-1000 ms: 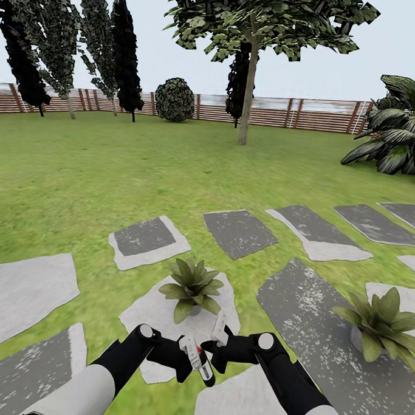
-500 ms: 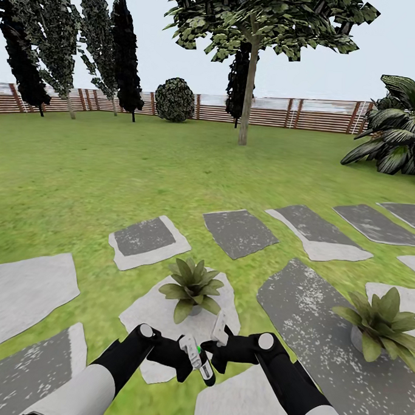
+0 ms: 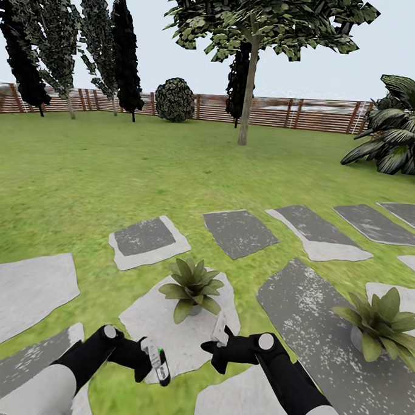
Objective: Pick up the pesticide atomizer in the garden and spray insectifuge to fully cover both potted plants in the garden.
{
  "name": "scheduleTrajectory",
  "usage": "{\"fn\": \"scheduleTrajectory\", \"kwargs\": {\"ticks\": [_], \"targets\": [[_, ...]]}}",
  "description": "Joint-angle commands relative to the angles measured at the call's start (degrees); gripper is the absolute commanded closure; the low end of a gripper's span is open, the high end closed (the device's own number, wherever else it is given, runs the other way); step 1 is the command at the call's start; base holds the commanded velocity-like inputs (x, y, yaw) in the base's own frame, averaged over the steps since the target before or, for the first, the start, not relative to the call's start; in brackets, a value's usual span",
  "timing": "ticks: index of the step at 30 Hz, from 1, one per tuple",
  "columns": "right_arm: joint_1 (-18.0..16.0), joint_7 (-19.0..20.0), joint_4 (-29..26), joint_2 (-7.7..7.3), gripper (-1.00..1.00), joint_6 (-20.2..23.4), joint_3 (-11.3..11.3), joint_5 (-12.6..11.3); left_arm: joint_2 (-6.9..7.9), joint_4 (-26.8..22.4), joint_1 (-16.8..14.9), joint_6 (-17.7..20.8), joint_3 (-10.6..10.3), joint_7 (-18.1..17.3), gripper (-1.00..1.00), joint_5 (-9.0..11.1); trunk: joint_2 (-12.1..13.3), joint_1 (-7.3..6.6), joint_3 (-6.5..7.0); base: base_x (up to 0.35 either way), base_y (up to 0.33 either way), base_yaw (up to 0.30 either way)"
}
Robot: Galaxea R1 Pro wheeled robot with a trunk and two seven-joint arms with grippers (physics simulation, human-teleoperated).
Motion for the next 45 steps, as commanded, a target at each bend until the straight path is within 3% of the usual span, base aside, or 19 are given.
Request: {"fn": "scheduleTrajectory", "kwargs": {"ticks": [1,7,8,13,16,18,19,20,25,27,28,30,32,36,37,38,43,45], "targets": [[0.0,0.2,-0.1,0.03,1.00,0.1,0.0,0.4,0.98,-0.1,0.0,0.1,-0.1,-0.2,1.00,0.1,0.0,-0.01,-0.05,0.000,0.000,0.000],[0.0,-0.2,0.1,-0.09,1.00,0.0,-0.2,0.5,5.30,-0.1,0.4,0.0,-0.1,-0.2,1.00,0.2,0.0,-0.01,-0.05,0.000,0.000,0.000],[0.0,-0.3,0.3,-0.26,-1.00,0.0,-0.3,0.5,5.63,-0.1,0.5,0.0,-0.1,-0.2,1.00,0.2,0.0,-0.01,-0.05,0.000,0.000,0.000],[0.0,-2.1,8.4,-0.68,-1.00,-0.1,-1.1,0.3,6.18,-0.1,1.7,0.5,0.2,0.3,1.00,0.2,0.0,-0.01,-0.05,0.000,0.000,0.000],[0.1,-9.5,12.5,-0.76,-1.00,-0.2,-3.7,0.3,6.22,0.3,1.9,0.8,0.4,0.4,1.00,0.4,0.0,-0.01,-0.05,0.000,0.000,0.000],[0.2,-18.1,17.5,-0.76,-1.00,-0.7,-5.9,0.1,6.21,1.6,2.0,1.6,1.8,0.5,1.00,0.5,0.0,-0.01,-0.05,0.000,0.000,0.000],[0.2,-21.2,19.7,-0.74,-1.00,-1.3,-6.5,0.1,6.22,2.1,2.0,2.2,2.8,0.5,1.00,0.5,0.0,-0.01,-0.05,0.000,0.000,0.000],[0.2,-25.5,23.7,-0.57,-1.00,-3.5,-7.1,0.0,6.26,3.2,2.0,3.1,5.2,0.6,1.00,0.6,0.0,-0.01,-0.05,0.000,0.000,0.000],[0.3,-36.6,35.2,-0.37,-1.00,-11.6,-7.7,-0.5,6.31,5.7,2.0,4.6,13.1,2.0,1.00,0.4,0.0,-0.01,-0.05,0.000,0.000,0.000],[0.3,-40.7,38.2,-0.58,-1.00,-14.3,-7.8,-2.6,6.30,5.9,2.0,5.3,15.1,3.3,1.00,0.4,0.0,-0.01,-0.05,0.000,0.000,0.000],[0.5,-43.7,39.7,-0.68,-1.00,-16.7,-7.8,-5.5,6.26,5.8,2.0,7.0,15.9,4.3,1.00,0.4,0.0,-0.01,-0.05,0.000,0.000,0.000],[0.9,-47.2,40.9,-0.79,-1.00,-20.0,-7.7,-8.9,6.24,5.5,1.9,10.8,16.5,5.1,1.00,0.3,0.0,-0.01,-0.05,0.000,0.000,0.000],[1.4,-49.4,42.5,-1.34,-1.00,-22.0,-7.7,-10.6,6.10,5.3,1.8,15.7,16.6,5.4,1.00,0.2,0.0,-0.01,-0.05,0.000,0.000,0.000],[2.1,-50.3,44.4,-2.40,-1.00,-22.9,-7.7,-11.4,5.43,4.3,1.4,21.4,16.4,5.5,1.00,-0.1,0.0,-0.01,-0.05,0.000,0.000,0.000],[2.6,-50.4,44.7,-3.66,-1.00,-23.1,-7.8,-12.4,5.36,3.2,1.2,26.4,16.3,5.5,1.00,-0.2,0.0,-0.01,-0.05,0.000,0.000,0.000],[2.6,-50.5,44.7,-3.79,-1.00,-23.1,-7.8,-12.9,5.36,3.0,1.2,27.3,16.2,5.5,1.00,-0.2,0.0,-0.01,-0.05,0.000,0.000,0.000],[3.0,-50.4,44.9,-4.56,-1.00,-23.1,-7.8,-22.1,5.34,2.1,1.0,34.7,16.2,5.5,1.00,-1.5,0.0,-0.01,-0.05,0.000,0.000,0.000],[3.0,-50.5,44.9,-4.70,-1.00,-23.1,-7.8,-24.6,5.29,2.1,1.0,36.9,16.2,5.5,1.00,-1.8,0.0,-0.01,-0.05,0.000,0.000,0.000]]}}
